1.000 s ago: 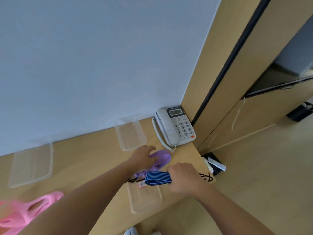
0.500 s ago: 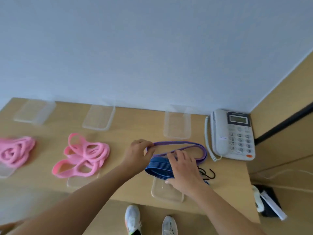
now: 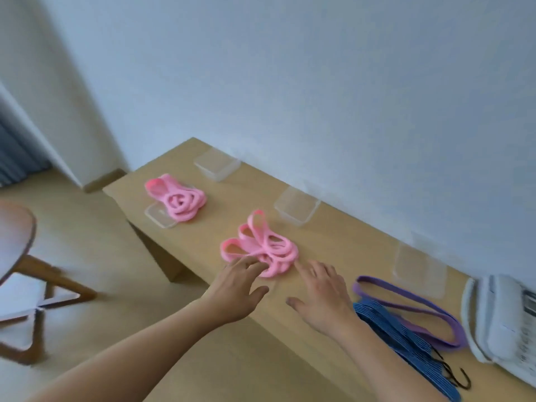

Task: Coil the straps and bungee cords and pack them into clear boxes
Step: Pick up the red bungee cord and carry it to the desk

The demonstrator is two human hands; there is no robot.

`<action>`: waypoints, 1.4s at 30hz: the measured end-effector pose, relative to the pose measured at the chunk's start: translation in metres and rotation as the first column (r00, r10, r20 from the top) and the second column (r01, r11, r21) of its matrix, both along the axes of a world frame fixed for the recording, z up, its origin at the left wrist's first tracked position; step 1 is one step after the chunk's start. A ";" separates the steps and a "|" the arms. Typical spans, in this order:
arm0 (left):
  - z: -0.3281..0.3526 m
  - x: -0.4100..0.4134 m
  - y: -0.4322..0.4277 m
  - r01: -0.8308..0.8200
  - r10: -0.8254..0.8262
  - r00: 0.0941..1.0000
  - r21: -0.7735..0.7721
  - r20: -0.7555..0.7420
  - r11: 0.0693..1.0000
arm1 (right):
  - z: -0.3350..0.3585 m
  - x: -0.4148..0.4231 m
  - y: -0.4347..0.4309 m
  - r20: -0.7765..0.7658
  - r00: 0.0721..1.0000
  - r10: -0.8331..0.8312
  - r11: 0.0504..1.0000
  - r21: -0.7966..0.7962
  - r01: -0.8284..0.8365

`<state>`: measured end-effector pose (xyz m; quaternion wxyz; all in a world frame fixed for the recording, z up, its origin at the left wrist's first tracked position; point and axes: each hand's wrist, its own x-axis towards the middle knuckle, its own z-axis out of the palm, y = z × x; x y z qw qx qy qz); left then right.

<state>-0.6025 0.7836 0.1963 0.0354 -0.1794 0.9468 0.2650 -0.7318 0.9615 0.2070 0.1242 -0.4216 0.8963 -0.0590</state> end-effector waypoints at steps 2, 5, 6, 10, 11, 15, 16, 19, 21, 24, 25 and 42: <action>0.003 0.039 -0.039 -0.057 0.057 0.998 -0.025 -0.004 0.998 | 0.007 0.025 -0.049 -0.010 0.998 0.059 0.998 -0.011 -0.059; 0.010 0.103 -0.101 -0.159 0.159 0.987 -0.051 -0.012 0.986 | 0.016 0.073 -0.129 0.003 0.988 0.157 0.988 0.003 -0.157; 0.013 0.126 -0.121 -0.194 0.194 0.981 -0.049 -0.011 0.980 | 0.017 0.090 -0.156 -0.004 0.980 0.198 0.980 0.018 -0.198; 0.018 0.221 -0.202 -0.332 0.331 0.943 -0.073 -0.020 0.941 | 0.013 0.158 -0.259 -0.035 0.934 0.356 0.932 0.083 -0.352; 0.017 0.244 -0.221 -0.368 0.369 0.929 -0.082 -0.003 0.926 | 0.012 0.175 -0.282 -0.038 0.919 0.392 0.918 0.084 -0.388; 0.009 0.329 -0.281 -0.490 0.496 0.867 -0.094 0.044 0.867 | 0.007 0.241 -0.363 0.015 0.851 0.525 0.847 0.084 -0.525; 0.006 0.349 -0.293 -0.523 0.529 0.846 -0.092 0.062 0.847 | 0.006 0.256 -0.382 0.029 0.828 0.560 0.824 0.090 -0.560; -0.005 0.404 -0.325 -0.635 0.640 0.763 -0.080 0.091 0.768 | 0.001 0.294 -0.439 0.055 0.746 0.664 0.740 0.102 -0.665; -0.014 0.435 -0.343 -0.713 0.714 0.690 -0.059 0.120 0.698 | -0.005 0.317 -0.477 0.096 0.688 0.719 0.680 0.106 -0.726; -0.027 0.473 -0.370 -0.803 0.794 0.583 -0.026 0.171 0.595 | -0.021 0.347 -0.532 0.165 0.598 0.784 0.593 0.087 -0.801; -0.030 0.483 -0.381 -0.822 0.811 0.555 -0.027 0.184 0.568 | -0.028 0.356 -0.551 0.184 0.571 0.800 0.566 0.083 -0.820; -0.076 0.500 -0.603 -0.972 0.850 0.222 0.036 0.478 0.234 | -0.095 0.405 -0.827 0.476 0.314 0.822 0.296 0.115 -0.948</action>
